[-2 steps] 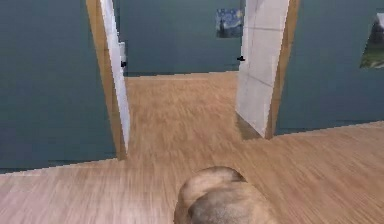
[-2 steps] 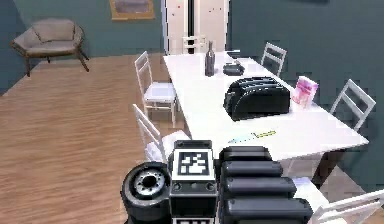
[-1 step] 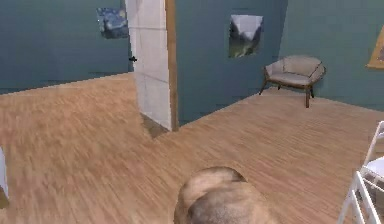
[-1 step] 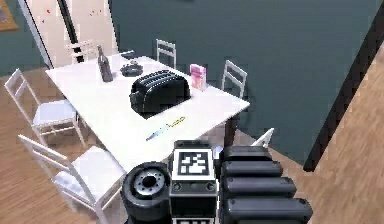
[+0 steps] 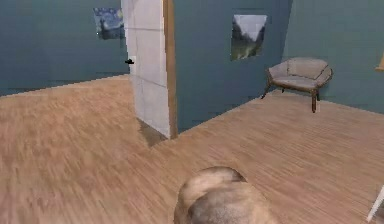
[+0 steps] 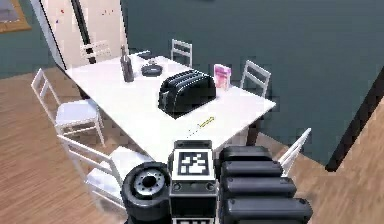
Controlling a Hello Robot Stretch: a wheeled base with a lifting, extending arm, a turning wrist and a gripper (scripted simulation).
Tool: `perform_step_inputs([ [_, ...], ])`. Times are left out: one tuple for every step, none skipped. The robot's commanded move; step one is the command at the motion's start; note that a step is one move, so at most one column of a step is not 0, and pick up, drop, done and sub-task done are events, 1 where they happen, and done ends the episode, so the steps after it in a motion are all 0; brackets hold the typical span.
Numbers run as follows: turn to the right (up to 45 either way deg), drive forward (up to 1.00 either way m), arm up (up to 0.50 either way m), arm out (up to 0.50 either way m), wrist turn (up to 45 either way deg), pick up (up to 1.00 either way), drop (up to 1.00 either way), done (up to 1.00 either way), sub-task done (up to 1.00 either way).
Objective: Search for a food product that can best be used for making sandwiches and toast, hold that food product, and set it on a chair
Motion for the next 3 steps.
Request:
perform_step_inputs([
  [33.0,0.0,0.0,0.0,0.0,0.0,0.0,0.0,0.0],
  [0.0,0.1,0.0,0.0,0.0,0.0,0.0,0.0,0.0],
  [-45.0,0.0,0.0,0.0,0.0,0.0,0.0,0.0,0.0],
])
